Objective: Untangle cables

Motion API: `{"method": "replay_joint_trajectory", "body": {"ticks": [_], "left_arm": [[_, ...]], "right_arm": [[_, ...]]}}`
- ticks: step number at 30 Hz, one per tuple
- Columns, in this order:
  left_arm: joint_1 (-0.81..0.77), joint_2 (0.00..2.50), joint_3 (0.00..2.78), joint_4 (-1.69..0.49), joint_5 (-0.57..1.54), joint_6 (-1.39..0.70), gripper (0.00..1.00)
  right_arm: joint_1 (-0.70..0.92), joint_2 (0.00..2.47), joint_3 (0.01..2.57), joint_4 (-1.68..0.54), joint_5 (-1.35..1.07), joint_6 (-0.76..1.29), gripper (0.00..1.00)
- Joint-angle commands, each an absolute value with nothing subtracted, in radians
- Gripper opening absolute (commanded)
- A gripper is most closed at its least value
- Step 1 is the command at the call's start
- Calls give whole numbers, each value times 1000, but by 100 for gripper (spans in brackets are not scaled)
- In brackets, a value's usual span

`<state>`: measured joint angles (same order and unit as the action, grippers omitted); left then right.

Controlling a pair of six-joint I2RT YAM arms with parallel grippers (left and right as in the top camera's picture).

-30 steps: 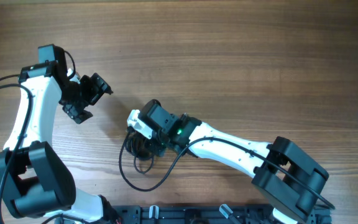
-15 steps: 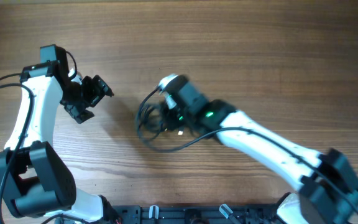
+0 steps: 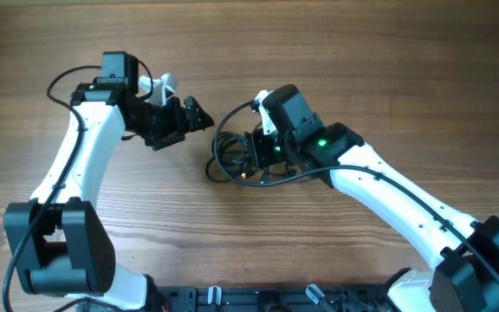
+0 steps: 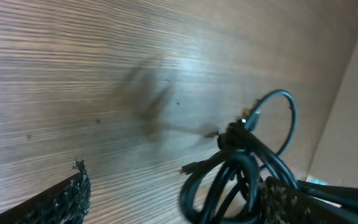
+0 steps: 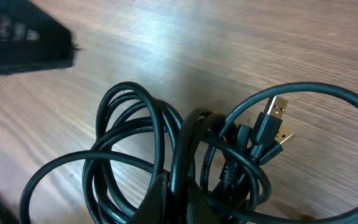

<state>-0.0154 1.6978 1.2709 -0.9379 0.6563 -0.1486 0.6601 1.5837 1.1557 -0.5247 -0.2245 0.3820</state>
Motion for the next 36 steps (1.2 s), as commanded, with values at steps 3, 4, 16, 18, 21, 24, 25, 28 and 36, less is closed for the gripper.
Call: {"method": "replay_joint_trajectory", "body": {"ticks": [3, 4, 16, 18, 21, 24, 25, 28, 36], "left_arm": [[-93, 1687, 1275, -938, 636, -30, 90], [-108, 1687, 1275, -941, 610, -30, 90], [-155, 1687, 1275, -1044, 533, 62, 71], [-155, 1687, 1275, -1045, 533, 67, 70], [-155, 1696, 1275, -1045, 533, 67, 66], [-155, 1727, 1275, -1047, 541, 67, 55], [-155, 1737, 1275, -1048, 554, 67, 51], [-155, 1752, 1275, -1048, 568, 67, 15], [-154, 1750, 1275, -1032, 569, 68, 4]], "right_arm": [[659, 1581, 1170, -516, -298, 340, 4], [659, 1581, 1170, -517, -298, 340, 4], [659, 1581, 1170, -516, -303, 340, 4], [659, 1581, 1170, -511, -318, 339, 4], [659, 1580, 1170, -500, -369, 319, 4], [658, 1579, 1171, -489, -411, 318, 4], [657, 1579, 1171, -487, -418, 318, 4], [626, 1579, 1171, -487, -438, 356, 4], [434, 1577, 1171, -486, -594, 336, 4]]}}
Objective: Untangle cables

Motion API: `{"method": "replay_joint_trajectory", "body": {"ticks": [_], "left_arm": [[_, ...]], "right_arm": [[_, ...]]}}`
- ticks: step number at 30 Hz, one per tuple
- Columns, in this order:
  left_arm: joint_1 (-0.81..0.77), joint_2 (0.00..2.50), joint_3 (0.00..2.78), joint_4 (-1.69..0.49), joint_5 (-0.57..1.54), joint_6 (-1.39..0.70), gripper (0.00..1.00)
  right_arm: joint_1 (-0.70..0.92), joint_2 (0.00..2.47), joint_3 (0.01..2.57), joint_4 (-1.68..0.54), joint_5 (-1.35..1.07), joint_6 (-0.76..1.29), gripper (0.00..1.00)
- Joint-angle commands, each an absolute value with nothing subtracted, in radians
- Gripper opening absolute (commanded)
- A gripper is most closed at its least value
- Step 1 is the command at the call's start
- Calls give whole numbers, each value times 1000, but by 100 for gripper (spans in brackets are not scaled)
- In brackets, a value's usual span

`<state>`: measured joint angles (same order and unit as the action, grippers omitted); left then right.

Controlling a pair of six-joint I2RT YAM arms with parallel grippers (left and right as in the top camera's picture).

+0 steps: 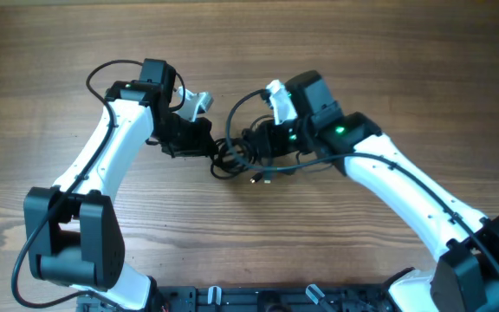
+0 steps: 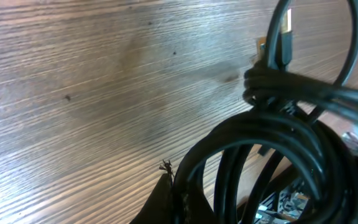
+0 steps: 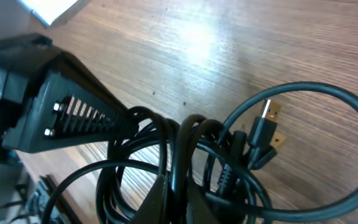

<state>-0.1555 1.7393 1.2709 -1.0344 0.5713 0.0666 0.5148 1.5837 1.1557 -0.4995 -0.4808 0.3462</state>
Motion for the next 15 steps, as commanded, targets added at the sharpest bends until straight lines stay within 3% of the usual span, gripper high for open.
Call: {"method": "replay_joint_trajectory", "body": {"ticks": [1, 10, 15], "left_arm": [[-154, 1750, 1275, -1029, 569, 68, 4], [-153, 1750, 1275, -1025, 570, 68, 4], [-153, 1750, 1275, -1025, 570, 68, 4]], "right_arm": [[402, 1577, 1171, -486, -634, 328, 4], [57, 1578, 1171, -488, -897, 324, 4], [-136, 1579, 1171, -526, -900, 340, 4]]}}
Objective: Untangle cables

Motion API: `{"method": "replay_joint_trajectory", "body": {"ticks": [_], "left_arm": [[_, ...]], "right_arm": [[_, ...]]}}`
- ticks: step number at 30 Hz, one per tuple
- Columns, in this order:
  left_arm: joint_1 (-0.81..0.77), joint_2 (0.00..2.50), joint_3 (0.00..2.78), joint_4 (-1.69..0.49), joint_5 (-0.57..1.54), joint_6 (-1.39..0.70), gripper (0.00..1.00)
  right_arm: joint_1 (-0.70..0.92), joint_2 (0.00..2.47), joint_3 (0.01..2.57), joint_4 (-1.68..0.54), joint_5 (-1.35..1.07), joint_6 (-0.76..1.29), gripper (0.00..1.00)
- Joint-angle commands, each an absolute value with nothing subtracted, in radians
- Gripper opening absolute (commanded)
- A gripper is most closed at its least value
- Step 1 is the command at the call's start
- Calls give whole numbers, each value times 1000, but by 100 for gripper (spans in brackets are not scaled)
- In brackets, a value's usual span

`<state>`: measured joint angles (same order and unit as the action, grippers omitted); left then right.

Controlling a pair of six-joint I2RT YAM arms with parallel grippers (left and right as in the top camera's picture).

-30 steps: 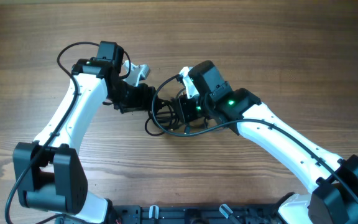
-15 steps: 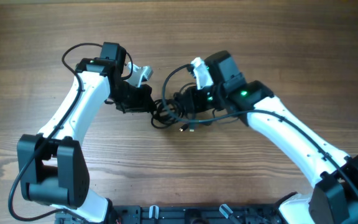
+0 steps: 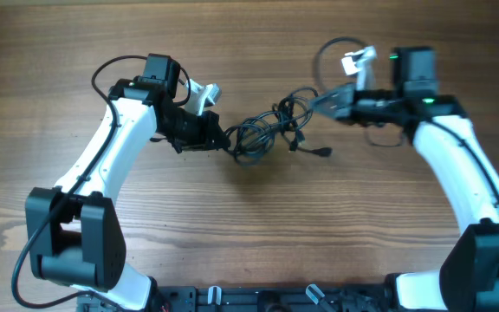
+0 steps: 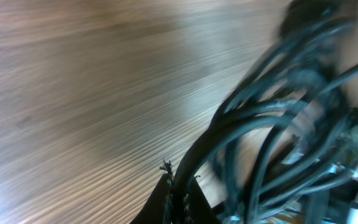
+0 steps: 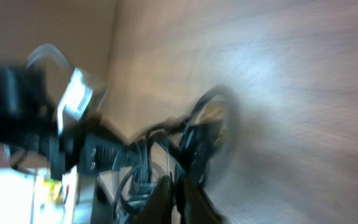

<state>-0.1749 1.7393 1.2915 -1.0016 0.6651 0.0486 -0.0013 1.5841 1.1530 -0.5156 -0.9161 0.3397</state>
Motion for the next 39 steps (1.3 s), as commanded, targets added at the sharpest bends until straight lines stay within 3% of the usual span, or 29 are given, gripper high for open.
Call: {"method": "replay_joint_trajectory", "body": {"ticks": [1, 8, 12, 15, 16, 17, 19, 20, 31, 36, 39], "left_arm": [[-153, 1750, 1275, -1025, 570, 68, 4], [-155, 1750, 1275, -1022, 593, 67, 4], [-154, 1748, 1282, -972, 805, 77, 4], [-155, 1736, 1288, -957, 991, 163, 4], [-155, 1731, 1288, -958, 1044, 180, 4], [-155, 1729, 1288, -958, 1065, 179, 4], [-155, 1729, 1288, -971, 1118, 176, 4], [-154, 1730, 1288, -982, 1143, 175, 4], [-154, 1730, 1288, -1006, 1361, 43, 4], [-154, 1730, 1288, -1006, 1361, 13, 4], [-155, 1730, 1288, -1006, 1361, 13, 4]], "right_arm": [[-163, 1580, 1171, -540, -886, 339, 4], [-186, 1580, 1171, -635, -801, 257, 4], [-111, 1580, 1171, -682, -833, 137, 4], [-14, 1580, 1171, -675, -911, 43, 21], [35, 1580, 1171, -667, -908, 22, 40], [70, 1580, 1171, -659, -886, 25, 52], [134, 1580, 1171, -640, -854, 34, 66], [150, 1580, 1171, -635, -853, 48, 68], [180, 1580, 1170, -703, -833, 35, 63], [200, 1580, 1169, -749, -770, -1, 52], [228, 1580, 1169, -749, -698, 8, 38]]}}
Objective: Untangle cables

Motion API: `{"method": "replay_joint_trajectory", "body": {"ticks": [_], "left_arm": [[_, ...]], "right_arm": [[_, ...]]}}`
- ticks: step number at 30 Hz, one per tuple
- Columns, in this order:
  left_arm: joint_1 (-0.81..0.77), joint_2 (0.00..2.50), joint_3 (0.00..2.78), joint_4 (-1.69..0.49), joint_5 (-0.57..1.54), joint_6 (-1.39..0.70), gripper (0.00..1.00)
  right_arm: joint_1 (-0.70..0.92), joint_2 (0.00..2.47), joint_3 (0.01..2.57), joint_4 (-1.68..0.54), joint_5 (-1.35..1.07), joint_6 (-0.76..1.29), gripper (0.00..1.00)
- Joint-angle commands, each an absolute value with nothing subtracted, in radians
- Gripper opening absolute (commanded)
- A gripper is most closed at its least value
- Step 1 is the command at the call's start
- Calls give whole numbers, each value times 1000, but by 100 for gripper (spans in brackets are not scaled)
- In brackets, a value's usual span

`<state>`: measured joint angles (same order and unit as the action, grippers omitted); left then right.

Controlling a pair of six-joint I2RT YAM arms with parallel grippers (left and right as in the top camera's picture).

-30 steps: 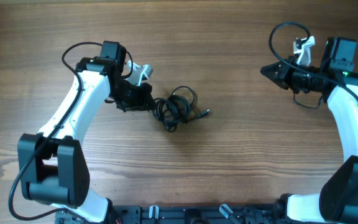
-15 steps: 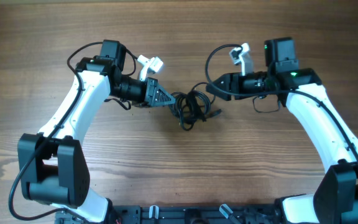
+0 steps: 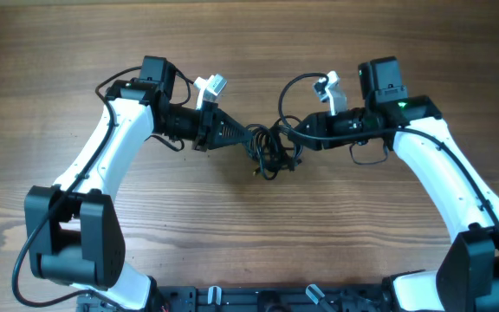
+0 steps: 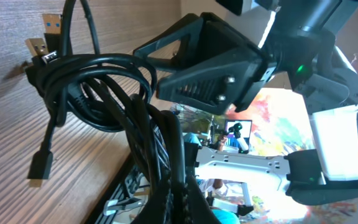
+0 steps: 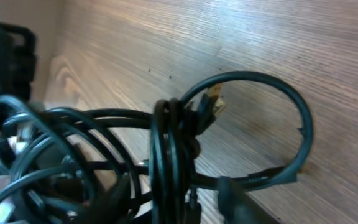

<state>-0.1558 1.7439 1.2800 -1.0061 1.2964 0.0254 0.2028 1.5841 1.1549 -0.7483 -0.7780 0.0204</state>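
A tangle of black cables [image 3: 268, 147] hangs between my two grippers over the middle of the wooden table. My left gripper [image 3: 236, 133] comes at it from the left and is shut on several strands [image 4: 174, 202]. The bundle [image 4: 92, 87] shows USB plugs [image 4: 42, 46] and a small loose plug [image 4: 39, 168]. My right gripper [image 3: 291, 130] faces it from the right. Its fingers [image 5: 238, 199] stand apart on either side of the bundle [image 5: 173, 143], which has a gold USB plug [image 5: 213, 102] in a loop.
The wooden table [image 3: 249, 225] stretches all round the tangle. A black rail [image 3: 258, 299] with clips runs along the front edge. Both white arms reach in from the front corners, the left arm [image 3: 102, 165] and the right arm [image 3: 440, 173].
My right gripper was shut on a strand far out to the right, with the cables stretched. It is now back at the bundle with its fingers apart. The left gripper still holds its strands.
At first my right gripper held the tangle on the table and the left gripper was open beside it. Then the left gripper was shut on the bundle's left side. Then the right gripper was far right, stretching the cables. Now both meet at the bundle.
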Motion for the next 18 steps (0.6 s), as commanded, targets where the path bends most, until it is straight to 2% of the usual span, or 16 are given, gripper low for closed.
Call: {"method": "replay_joint_trajectory", "body": {"ticks": [1, 4, 9, 11, 13, 15, 18], "left_arm": [[-155, 1730, 1288, -1007, 1361, 12, 4], [-155, 1730, 1288, -1007, 1361, 12, 4], [-155, 1730, 1288, -1007, 1361, 13, 4], [-155, 1730, 1288, -1007, 1361, 12, 4], [-155, 1730, 1288, -1007, 1361, 13, 4], [-154, 1730, 1288, -1006, 1344, 14, 4], [-154, 1730, 1288, -1012, 1222, 12, 4]], "right_arm": [[237, 1580, 1169, -748, -685, 21, 37], [280, 1580, 1169, -741, -637, 42, 36], [358, 1580, 1169, -728, -420, 168, 34], [373, 1580, 1169, -716, -334, 243, 27], [374, 1580, 1169, -711, -235, 311, 12], [369, 1580, 1169, -712, -144, 361, 4], [339, 1580, 1170, -712, -97, 382, 4]]}}
